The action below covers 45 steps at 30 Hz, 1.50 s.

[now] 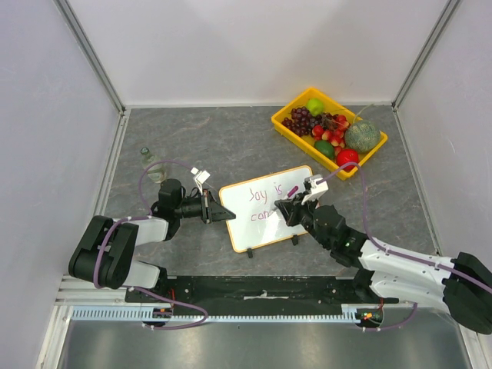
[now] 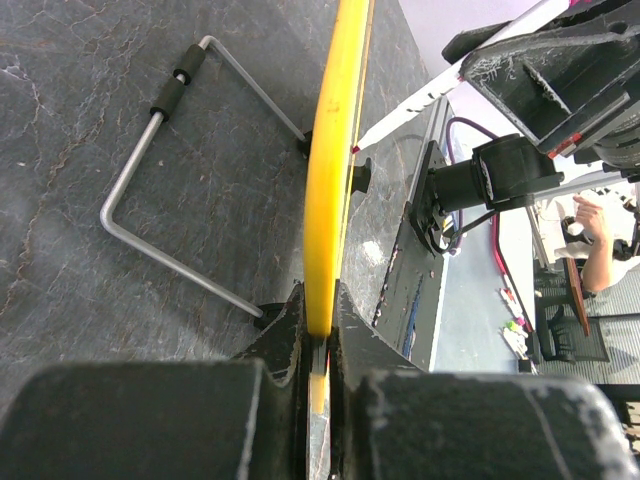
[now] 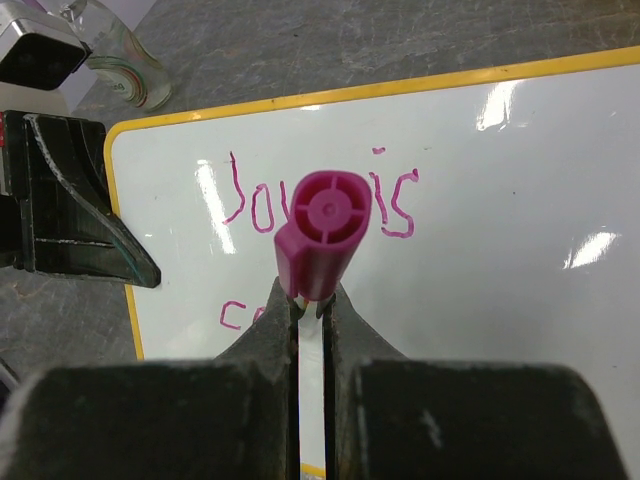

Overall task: Write a sentence on the whiteboard
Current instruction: Write on the whiteboard at the whiteboard stand.

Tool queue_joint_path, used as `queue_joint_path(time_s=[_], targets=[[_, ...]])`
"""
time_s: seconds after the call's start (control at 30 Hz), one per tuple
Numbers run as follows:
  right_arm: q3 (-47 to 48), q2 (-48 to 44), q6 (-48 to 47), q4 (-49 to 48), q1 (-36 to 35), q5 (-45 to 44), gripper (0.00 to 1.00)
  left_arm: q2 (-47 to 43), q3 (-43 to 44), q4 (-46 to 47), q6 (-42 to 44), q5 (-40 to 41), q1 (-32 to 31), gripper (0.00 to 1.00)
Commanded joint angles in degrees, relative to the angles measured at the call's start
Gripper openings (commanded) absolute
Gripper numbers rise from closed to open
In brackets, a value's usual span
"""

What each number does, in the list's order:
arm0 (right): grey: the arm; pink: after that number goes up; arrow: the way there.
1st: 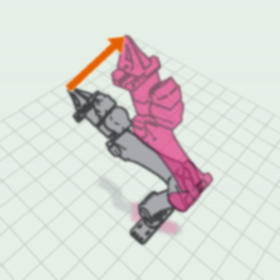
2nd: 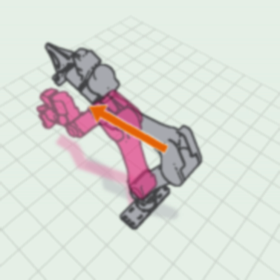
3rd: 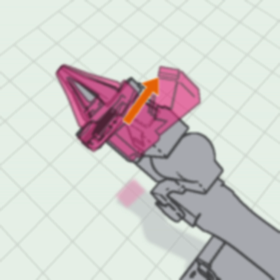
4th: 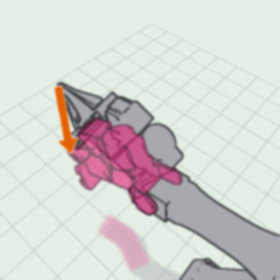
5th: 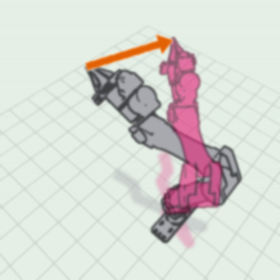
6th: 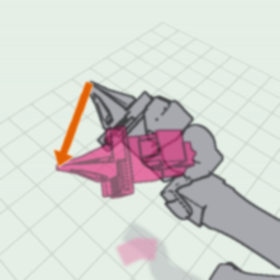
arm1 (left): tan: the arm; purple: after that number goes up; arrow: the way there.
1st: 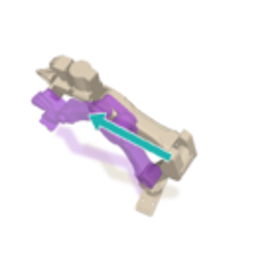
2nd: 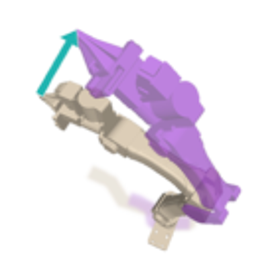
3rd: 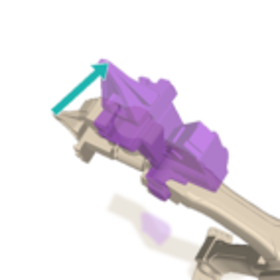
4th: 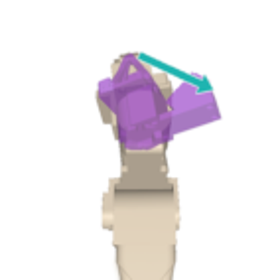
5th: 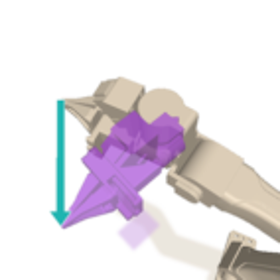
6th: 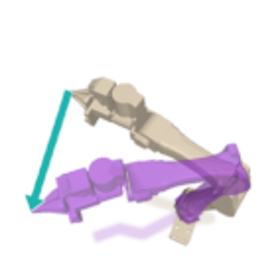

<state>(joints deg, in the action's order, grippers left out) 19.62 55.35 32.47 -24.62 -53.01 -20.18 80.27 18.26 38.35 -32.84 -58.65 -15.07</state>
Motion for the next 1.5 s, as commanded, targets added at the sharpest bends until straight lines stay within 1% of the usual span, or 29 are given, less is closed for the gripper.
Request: queue_joint_path(time_s=[0.0, 0.2, 0.57, 0.73, 1.07, 1.47], targets=[[-1.77, -0.95, 0.14, 0.89, 0.28, -0.03, 0.0, 1.03, 0.64, -1.08, 0.94, 3.02, -0.05, 0.02], [0.24, -3.4, 0.84, 3.44, 0.28, -0.73, 0.0, 1.21, 0.64, -1.0, 0.93, 3.02, -0.05, 0.02], [6.4, -5.17, -1.09, 6.43, 0.37, 1.64, 0.0, 1.2, 0.72, -1.0, 0.93, 3.02, -0.05, 0.02], [6.58, -4.99, -1.36, 6.25, 0.54, 2.61, 0.0, 1.2, 0.72, -1.08, 0.94, 3.02, -0.05, 0.02], [5.7, -8.06, -2.06, 8.8, 2.03, 1.73, 0.0, 1.03, 0.64, -1.08, 0.94, 3.02, -0.05, 0.02], [5.35, -9.56, -3.2, 10.38, 3.09, 1.82, 0.0, 1.03, 0.46, -0.99, 0.94, 3.11, -0.05, 0.02]])
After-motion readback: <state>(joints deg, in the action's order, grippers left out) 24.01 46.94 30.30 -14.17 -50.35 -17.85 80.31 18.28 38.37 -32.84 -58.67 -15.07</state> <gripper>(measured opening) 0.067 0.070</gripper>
